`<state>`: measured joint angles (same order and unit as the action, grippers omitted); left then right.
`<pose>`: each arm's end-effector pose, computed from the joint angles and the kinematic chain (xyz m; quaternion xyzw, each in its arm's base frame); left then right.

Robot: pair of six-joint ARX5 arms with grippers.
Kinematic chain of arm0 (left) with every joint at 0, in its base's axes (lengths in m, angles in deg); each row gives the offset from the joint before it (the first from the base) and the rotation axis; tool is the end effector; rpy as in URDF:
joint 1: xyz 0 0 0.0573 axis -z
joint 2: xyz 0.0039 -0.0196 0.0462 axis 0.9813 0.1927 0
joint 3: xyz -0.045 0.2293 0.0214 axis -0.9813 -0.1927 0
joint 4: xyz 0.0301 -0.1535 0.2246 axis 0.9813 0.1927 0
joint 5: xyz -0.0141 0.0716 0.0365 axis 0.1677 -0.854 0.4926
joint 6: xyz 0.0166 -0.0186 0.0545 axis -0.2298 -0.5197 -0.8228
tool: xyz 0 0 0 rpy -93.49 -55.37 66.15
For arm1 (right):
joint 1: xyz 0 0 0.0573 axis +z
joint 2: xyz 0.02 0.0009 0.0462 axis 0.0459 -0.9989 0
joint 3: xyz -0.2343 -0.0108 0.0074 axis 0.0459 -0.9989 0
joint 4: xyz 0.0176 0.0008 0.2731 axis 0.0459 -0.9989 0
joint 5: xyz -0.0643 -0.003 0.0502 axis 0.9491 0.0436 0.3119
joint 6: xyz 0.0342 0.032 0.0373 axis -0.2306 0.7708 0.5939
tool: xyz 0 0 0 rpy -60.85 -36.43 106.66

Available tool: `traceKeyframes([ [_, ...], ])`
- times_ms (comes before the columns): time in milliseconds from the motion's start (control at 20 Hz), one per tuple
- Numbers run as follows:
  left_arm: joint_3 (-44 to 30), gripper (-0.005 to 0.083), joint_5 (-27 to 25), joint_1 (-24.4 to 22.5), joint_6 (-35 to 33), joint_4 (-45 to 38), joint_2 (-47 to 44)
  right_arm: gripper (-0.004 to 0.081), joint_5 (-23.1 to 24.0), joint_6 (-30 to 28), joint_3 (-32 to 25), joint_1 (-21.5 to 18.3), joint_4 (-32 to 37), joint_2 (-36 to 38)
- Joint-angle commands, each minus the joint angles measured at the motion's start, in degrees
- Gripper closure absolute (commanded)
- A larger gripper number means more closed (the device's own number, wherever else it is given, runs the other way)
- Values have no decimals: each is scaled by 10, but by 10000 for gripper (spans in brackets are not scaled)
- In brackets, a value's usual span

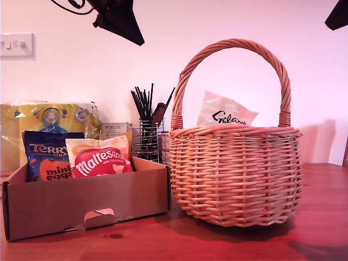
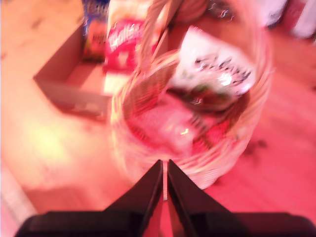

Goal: Move the bags of Easter eggs from the cardboard box on the left into the woven basket on the right side.

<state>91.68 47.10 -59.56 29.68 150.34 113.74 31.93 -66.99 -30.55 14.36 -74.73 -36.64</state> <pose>0.3946 -0.1579 0.3768 0.1577 0.3480 -0.4535 0.8052 0.1700 0.0654 0.2810 -0.1129 0.2486 0.3341 0.9021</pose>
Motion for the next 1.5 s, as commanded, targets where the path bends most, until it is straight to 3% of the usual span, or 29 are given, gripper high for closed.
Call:
traceKeyframes([
  [0, -6, 793, -2, -2, 6, 1, 6, 783, 12, 2, 10, 2, 8, 4],
  [150, -6, 793, -24, -2, 25, -5, -2, 783, 20, 2, 10, 2, 10, 3],
  [300, -6, 793, -128, -2, 115, -41, -10, 783, 21, 2, 10, 2, 18, 3],
  [400, -6, 793, -196, 0, 129, -57, -13, 783, 25, 2, 10, 1, 26, 3],
  [500, -6, 793, -228, 3, 139, -63, -15, 783, 39, 0, 10, 1, 27, 3],
  [650, -7, 793, -224, 2, 148, -75, -16, 783, 45, 0, 10, 1, 28, 3],
  [850, -23, 793, -151, -5, 152, -119, -16, 783, 46, 0, 10, 1, 31, 3],
  [950, -56, 793, -139, -4, 155, -135, -16, 783, 50, 0, 10, 1, 31, 3],
  [1200, -197, 793, -118, 3, 150, -205, -26, 783, 50, 0, 10, 1, 31, 3],
  [1450, -426, 793, -118, 9, 164, -360, -129, 783, 61, 0, 10, 1, 30, 3],
])
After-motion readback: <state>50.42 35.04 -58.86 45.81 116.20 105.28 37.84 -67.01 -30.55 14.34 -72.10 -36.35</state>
